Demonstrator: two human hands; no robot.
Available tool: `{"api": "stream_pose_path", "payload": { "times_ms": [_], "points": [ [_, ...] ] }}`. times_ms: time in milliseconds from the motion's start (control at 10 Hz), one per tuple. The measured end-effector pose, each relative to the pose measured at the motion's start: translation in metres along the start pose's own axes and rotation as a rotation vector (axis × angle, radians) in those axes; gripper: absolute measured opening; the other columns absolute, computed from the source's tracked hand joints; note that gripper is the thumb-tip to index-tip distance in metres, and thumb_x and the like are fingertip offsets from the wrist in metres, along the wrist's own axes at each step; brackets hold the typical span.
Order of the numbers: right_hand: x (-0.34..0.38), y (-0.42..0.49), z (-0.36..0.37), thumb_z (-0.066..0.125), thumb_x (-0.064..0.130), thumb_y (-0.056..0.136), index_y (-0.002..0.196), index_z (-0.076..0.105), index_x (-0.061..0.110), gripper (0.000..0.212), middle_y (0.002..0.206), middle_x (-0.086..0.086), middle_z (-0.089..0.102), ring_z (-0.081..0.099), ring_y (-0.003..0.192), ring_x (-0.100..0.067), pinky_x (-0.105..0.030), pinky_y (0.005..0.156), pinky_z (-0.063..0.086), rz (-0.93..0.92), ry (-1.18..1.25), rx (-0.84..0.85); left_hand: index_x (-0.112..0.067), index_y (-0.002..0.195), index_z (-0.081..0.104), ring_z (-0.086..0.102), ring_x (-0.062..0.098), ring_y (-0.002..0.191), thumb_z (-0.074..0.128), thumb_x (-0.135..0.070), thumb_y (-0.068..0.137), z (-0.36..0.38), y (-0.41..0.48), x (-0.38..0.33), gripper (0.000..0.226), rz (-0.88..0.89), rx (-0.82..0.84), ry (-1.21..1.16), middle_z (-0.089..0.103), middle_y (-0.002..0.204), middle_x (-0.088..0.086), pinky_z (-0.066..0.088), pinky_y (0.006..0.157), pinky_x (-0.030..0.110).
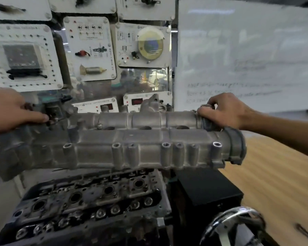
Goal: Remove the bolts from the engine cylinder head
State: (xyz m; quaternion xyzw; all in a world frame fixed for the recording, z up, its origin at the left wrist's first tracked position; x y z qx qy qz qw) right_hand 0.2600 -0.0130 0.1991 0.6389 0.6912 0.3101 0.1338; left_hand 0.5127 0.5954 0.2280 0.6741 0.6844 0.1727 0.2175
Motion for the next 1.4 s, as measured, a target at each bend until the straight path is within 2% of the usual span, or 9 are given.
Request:
{"api": "stream_pose_path", "payload": {
  "times_ms": [300,400,600,700,800,1000,1100,1300,1400],
  "points": [
    [-0.173,-0.148,-0.112,0.043,0.075,0.065,0.063,0.063,0.014,0.064,0.060,-0.009,0.061,0.057,0.059,-0.024,-0.032,0.052,0.042,0.482,-0.230,-0.193,-0.008,0.057,0.069,0.063,0.029,0.051,0.050,-0.089,0.057,-0.035,-0.094,-0.428,0.083,0.632,0.106,-0.246,0.064,0.054,0.013,0.053,0.056,0.038],
    [-0.224,-0.201,-0.138,0.059,0.067,0.076,0.067,0.064,0.010,0.058,0.063,-0.012,0.063,0.060,0.059,-0.026,-0.034,0.050,0.048,0.605,-0.317,-0.228,-0.003,0.046,0.054,0.053,0.027,0.047,0.063,-0.065,0.079,-0.014,-0.123,-0.531,0.071,0.766,0.095,-0.297,0.053,0.047,0.015,0.037,0.047,0.030],
    [-0.306,-0.261,-0.150,0.066,0.053,0.082,0.064,0.061,0.018,0.040,0.058,0.000,0.060,0.056,0.056,-0.016,-0.024,0.047,0.036,0.778,-0.361,-0.205,-0.014,0.044,0.031,0.030,0.021,0.041,0.068,-0.055,0.085,0.054,-0.164,-0.670,0.069,0.916,0.269,-0.371,0.027,0.042,0.004,0.020,0.047,0.029],
    [-0.346,-0.262,-0.136,0.064,0.057,0.081,0.073,0.064,0.017,0.041,0.064,-0.003,0.064,0.060,0.063,-0.020,-0.031,0.055,0.051,0.830,-0.361,-0.143,-0.014,0.048,0.033,0.031,0.021,0.042,0.066,-0.050,0.089,0.092,-0.175,-0.698,0.064,0.943,0.310,-0.394,0.029,0.045,0.004,0.022,0.048,0.030],
    [-0.380,-0.252,-0.110,0.063,0.060,0.082,0.080,0.068,0.013,0.047,0.071,-0.006,0.067,0.062,0.069,-0.020,-0.035,0.065,0.056,0.858,-0.343,-0.059,-0.005,0.075,0.065,0.055,0.028,0.056,0.063,-0.050,0.091,0.130,-0.181,-0.710,0.048,0.938,0.363,-0.389,0.057,0.061,0.015,0.040,0.054,0.034],
    [-0.427,-0.225,-0.036,0.060,0.063,0.075,0.076,0.070,0.014,0.049,0.074,-0.006,0.068,0.064,0.073,-0.022,-0.043,0.069,0.058,0.863,-0.250,0.038,-0.011,0.055,0.050,0.045,0.017,0.048,0.065,-0.046,0.091,0.193,-0.171,-0.706,0.052,0.902,0.359,-0.287,0.042,0.054,0.002,0.032,0.048,0.029],
    [-0.447,-0.217,0.006,0.062,0.061,0.077,0.074,0.065,0.020,0.041,0.071,-0.001,0.065,0.062,0.070,-0.017,-0.031,0.058,0.049,0.853,-0.140,0.091,-0.016,0.044,0.036,0.032,0.014,0.036,0.067,-0.045,0.089,0.216,-0.160,-0.699,0.062,0.872,0.345,-0.266,0.032,0.040,-0.001,0.023,0.042,0.027],
    [-0.468,-0.232,0.036,0.057,0.059,0.087,0.085,0.062,0.022,0.037,0.078,-0.004,0.065,0.061,0.074,-0.017,-0.035,0.070,0.054,0.846,-0.167,0.151,-0.014,0.044,0.038,0.036,0.014,0.037,0.063,-0.049,0.090,0.221,-0.160,-0.703,0.062,0.892,0.322,-0.193,0.036,0.040,0.000,0.027,0.041,0.026],
    [-0.453,-0.224,0.023,0.044,0.071,0.088,0.094,0.063,0.024,0.051,0.088,-0.004,0.065,0.059,0.080,-0.016,-0.036,0.077,0.053,0.858,-0.337,0.343,-0.012,0.052,0.047,0.047,0.016,0.048,0.057,-0.052,0.093,0.208,-0.169,-0.699,0.058,0.870,0.385,-0.146,0.047,0.051,0.003,0.034,0.049,0.028]
  ]
}}
Point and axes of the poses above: each hand's wrist, its own y-axis towards the middle knuckle, its own z-axis out of the palm, x = y × z, the point moved 6 cm from there along y, towards the middle knuckle
